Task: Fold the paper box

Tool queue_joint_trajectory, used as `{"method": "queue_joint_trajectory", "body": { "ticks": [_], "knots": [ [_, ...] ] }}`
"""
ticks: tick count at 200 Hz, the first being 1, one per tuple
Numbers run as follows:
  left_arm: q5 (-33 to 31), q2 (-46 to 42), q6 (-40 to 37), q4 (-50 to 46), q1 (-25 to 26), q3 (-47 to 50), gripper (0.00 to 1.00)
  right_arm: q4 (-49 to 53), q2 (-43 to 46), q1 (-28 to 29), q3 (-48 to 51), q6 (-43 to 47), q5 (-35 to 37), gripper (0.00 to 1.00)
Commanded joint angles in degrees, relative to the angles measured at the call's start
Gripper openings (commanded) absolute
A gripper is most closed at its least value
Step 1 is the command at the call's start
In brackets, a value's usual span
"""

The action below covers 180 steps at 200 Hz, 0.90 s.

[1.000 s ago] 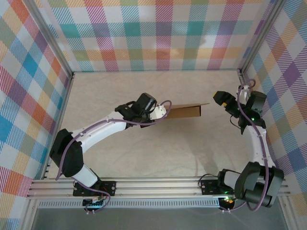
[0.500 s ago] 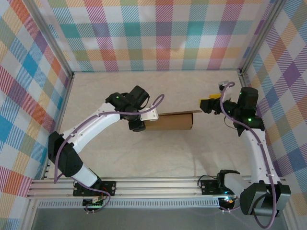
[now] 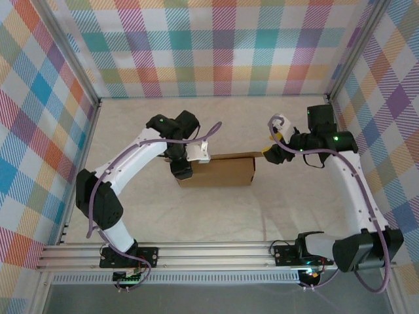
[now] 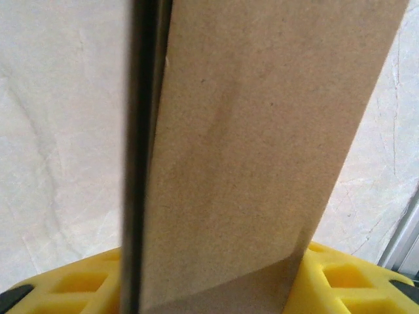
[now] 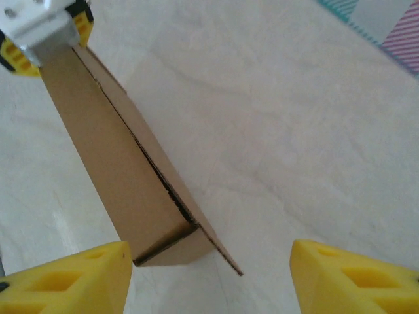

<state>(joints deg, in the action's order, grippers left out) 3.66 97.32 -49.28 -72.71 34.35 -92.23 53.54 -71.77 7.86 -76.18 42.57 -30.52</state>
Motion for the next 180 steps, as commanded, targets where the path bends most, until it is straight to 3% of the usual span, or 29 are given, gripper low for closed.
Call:
{"method": "queue_joint_trajectory", "body": {
  "ticks": [1, 82, 126, 151, 180],
  "knots": [
    [2.3, 0.5, -2.1, -2.7, -0.4, -1.6, 0.38, 6.4, -1.8, 1.4, -2.7, 6.4, 2.6, 0.62],
    [0.8, 0.3, -2.7, -0.5, -0.6, 1.9, 0.37, 12.8, -14.0, 3.0, -8.1, 9.6, 1.5, 0.58],
    [1.2, 1.9, -2.4, -0.4, -0.7, 1.3, 0.37, 14.8, -16.4, 3.4, -8.9, 9.8, 2.2, 0.49],
    [1.1, 2.3, -2.5, -0.2, -0.7, 1.1, 0.38, 15.1, -17.3, 3.7, -9.2, 10.1, 1.4, 0.39],
    [1.4, 2.9, -2.4, 0.0, -0.7, 1.0, 0.38, 15.8, -18.1, 3.7, -9.4, 10.8, 1.1, 0.38]
  ]
}}
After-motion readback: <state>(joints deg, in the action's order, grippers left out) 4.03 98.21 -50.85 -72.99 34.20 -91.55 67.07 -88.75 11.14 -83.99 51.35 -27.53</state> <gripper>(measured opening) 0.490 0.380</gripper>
